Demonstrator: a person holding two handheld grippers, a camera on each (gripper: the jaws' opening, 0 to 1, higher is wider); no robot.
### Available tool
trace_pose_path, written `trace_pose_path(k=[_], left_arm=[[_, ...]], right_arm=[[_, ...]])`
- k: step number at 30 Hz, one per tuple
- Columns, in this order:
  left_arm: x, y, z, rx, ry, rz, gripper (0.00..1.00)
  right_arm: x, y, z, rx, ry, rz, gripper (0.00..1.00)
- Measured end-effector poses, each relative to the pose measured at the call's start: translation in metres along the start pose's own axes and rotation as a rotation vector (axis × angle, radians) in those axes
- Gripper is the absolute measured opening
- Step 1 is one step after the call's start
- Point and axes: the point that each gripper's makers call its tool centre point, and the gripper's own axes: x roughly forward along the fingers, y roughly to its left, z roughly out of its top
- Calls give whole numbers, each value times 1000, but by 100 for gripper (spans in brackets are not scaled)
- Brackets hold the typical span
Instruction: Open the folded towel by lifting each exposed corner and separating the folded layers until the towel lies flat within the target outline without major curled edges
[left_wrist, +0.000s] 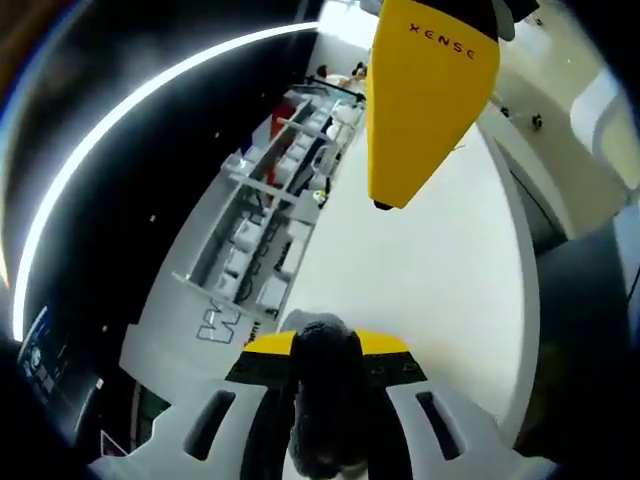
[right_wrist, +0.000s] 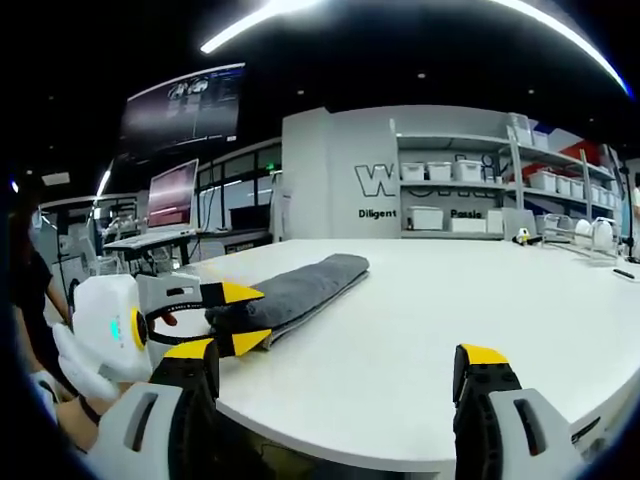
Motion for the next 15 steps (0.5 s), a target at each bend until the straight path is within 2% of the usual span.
trace_pose_path(k=[11, 15], left_arm=[[1, -3, -3, -20, -3, -30, 11], [1, -3, -4, -94, -16, -50, 10]], right_arm=[[0, 1, -1, -1, 2, -1, 99], [1, 2, -1, -3, 3, 1, 99]])
